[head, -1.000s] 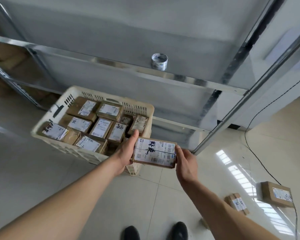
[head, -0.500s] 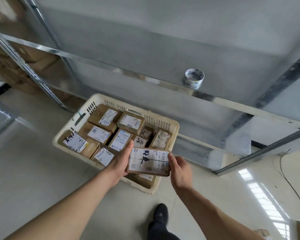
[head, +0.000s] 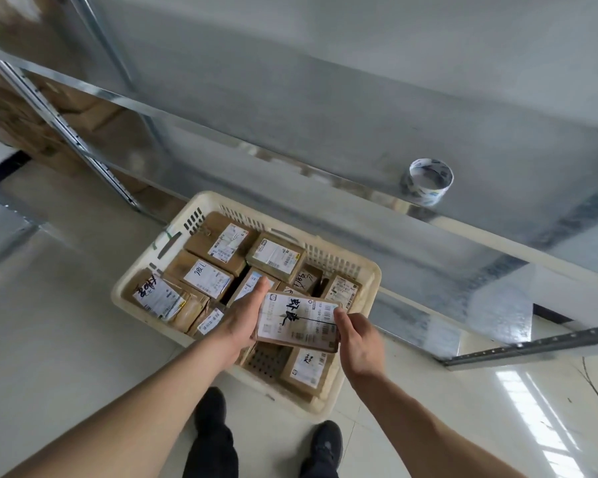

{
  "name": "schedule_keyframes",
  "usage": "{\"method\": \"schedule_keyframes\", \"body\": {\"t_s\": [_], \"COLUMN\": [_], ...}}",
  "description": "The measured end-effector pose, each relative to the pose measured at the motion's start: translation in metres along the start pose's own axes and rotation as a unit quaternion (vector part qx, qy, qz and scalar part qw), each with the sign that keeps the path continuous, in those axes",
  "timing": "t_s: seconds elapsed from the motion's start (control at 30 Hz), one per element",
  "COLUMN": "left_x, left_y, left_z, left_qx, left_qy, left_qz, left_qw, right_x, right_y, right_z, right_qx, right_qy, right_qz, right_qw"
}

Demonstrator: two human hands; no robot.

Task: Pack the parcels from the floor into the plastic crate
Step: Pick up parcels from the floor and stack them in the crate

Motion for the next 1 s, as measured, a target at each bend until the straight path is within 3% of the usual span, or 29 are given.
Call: {"method": "schedule_keyframes", "body": {"t_s": [0.23,0.43,0.6,0.73,1.0], "left_x": [0.064,0.154,0.236,0.285,0.320], "left_y": [-0.057,-0.126,-0.205,-0.264,-0.317], "left_z": [0.004,0.013,0.004,-0.013,-0.056], "left_qx": [0.019,0.026,0.017,0.060,0.076], "left_qy": [-0.059,-0.141,-0.190,-0.200,-0.282], "left_qz": [-0.057,-0.111,-0.127,-0.110,-0.096], "left_qw": [0.996,0.983,0.974,0.972,0.951], "right_x": [-0.060,-0.159,-0.264,-0.333,-0.406], "right_y": [-0.023,-0.055,-0.087,-0.115,-0.144], "right_z": [-0.017,-0.028,-0.036,-0.028,-0.002], "right_qx": [-0.025,-0.068,-0.137,-0.166,-0.212], "right_qy": [0.007,-0.009,-0.061,-0.065,-0.039], "right_qz": [0.024,0.047,0.005,-0.026,-0.081], "right_qw": [0.999,0.997,0.989,0.984,0.973]}}
Point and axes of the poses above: each hand's wrist, its own y-axis away from the middle knuckle, its own x-axis out of the back of the hand, z = x × y, the point moved 1 cm from there along -y, towards the middle knuckle, and after that the axes turned 1 degree about x, right-handed, at the moved point
